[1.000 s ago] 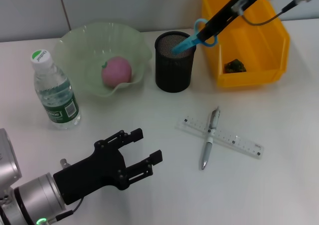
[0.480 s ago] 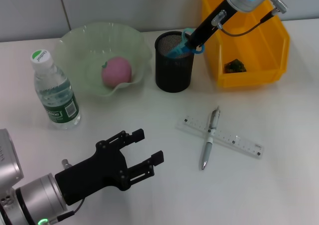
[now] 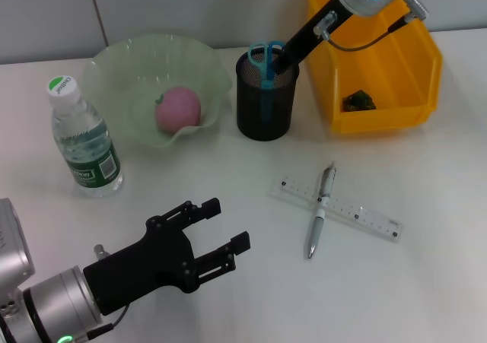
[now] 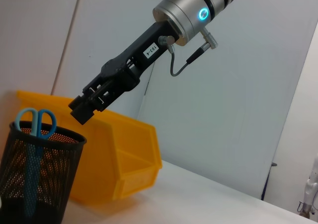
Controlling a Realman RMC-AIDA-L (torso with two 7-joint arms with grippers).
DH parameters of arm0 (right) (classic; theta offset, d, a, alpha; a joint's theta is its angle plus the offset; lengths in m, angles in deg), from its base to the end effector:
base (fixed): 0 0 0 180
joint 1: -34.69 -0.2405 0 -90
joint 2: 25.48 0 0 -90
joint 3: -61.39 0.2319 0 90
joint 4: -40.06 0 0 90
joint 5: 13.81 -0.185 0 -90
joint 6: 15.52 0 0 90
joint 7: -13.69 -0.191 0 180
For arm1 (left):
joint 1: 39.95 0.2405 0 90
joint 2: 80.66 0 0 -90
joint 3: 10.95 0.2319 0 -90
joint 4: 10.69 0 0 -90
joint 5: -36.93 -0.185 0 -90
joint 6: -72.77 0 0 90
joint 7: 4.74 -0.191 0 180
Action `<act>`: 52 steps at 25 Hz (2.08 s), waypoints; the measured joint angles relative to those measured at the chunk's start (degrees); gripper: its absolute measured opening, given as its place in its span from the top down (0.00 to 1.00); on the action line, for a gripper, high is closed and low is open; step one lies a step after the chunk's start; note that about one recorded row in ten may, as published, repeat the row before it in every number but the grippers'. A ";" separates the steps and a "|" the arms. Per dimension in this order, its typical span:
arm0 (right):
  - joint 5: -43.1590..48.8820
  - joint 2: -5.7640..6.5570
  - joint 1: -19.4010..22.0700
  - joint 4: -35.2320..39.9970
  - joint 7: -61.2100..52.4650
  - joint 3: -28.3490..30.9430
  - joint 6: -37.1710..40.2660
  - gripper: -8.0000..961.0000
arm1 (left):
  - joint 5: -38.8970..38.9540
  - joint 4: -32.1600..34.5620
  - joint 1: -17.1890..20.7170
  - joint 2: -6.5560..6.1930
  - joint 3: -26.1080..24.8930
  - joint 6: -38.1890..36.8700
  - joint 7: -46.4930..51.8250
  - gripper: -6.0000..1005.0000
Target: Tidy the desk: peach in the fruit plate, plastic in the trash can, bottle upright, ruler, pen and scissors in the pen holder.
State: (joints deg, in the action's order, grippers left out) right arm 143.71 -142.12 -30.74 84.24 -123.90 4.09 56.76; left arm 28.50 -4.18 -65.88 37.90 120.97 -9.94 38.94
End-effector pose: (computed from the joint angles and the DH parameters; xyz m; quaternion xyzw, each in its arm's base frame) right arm 0.1170 0.4451 -0.0229 -0.9237 0.2672 -0.1187 0.2476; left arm -0.2012 0.2509 -0.1009 -0.8908 -0.2187 -0.3713 0.1443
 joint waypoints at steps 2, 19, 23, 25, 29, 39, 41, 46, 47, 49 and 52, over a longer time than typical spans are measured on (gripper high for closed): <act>0.05 -0.44 0.55 1.30 -0.02 0.00 -0.23 0.55 | -0.01 0.00 0.00 0.00 0.00 -0.04 0.00 0.25; -10.66 -2.54 12.48 23.05 -0.16 -3.78 15.86 0.28 | 0.00 -0.52 -0.36 -0.30 0.03 0.17 -0.59 0.25; -13.05 -2.33 15.11 23.45 0.29 -4.41 17.78 0.28 | 0.00 -0.72 -0.28 -0.56 0.00 0.16 -0.80 0.25; -13.30 -2.32 15.59 23.39 0.58 -4.49 18.26 0.28 | 0.00 -1.08 -0.39 -0.62 0.00 0.15 -1.09 0.25; -13.61 -2.32 15.85 22.79 0.93 -4.55 19.14 0.27 | -0.01 -1.51 -0.77 -0.63 0.00 0.21 -1.40 0.25; -13.11 -2.17 14.47 16.12 1.85 -8.67 18.29 0.28 | 0.00 -2.99 -2.19 -0.47 0.00 0.91 -1.45 0.25; -12.47 -2.17 14.55 15.65 1.89 -9.92 17.89 0.28 | -0.02 -2.99 -2.26 -0.43 0.00 0.99 -1.46 0.25; -11.16 -2.24 14.86 14.87 2.40 -10.45 17.56 0.28 | -0.02 -2.99 -2.34 -0.43 0.00 1.06 -1.49 0.25; -11.12 -2.24 14.91 14.58 2.59 -10.46 17.45 0.27 | -0.01 -3.00 -2.33 -0.43 0.00 1.06 -1.49 0.25; -11.10 -2.29 14.96 13.78 3.29 -10.47 17.15 0.27 | -0.02 -2.99 -2.25 -0.43 0.08 1.07 -1.49 0.25; -11.08 -2.34 15.03 12.26 4.88 -10.70 16.45 0.27 | -0.01 -2.99 -2.10 -0.43 0.41 1.05 -1.49 0.25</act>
State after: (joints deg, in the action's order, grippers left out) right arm 132.63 -144.47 -15.70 96.50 -119.03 -6.61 73.21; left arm 28.49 -7.18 -67.98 37.47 121.38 -8.89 37.44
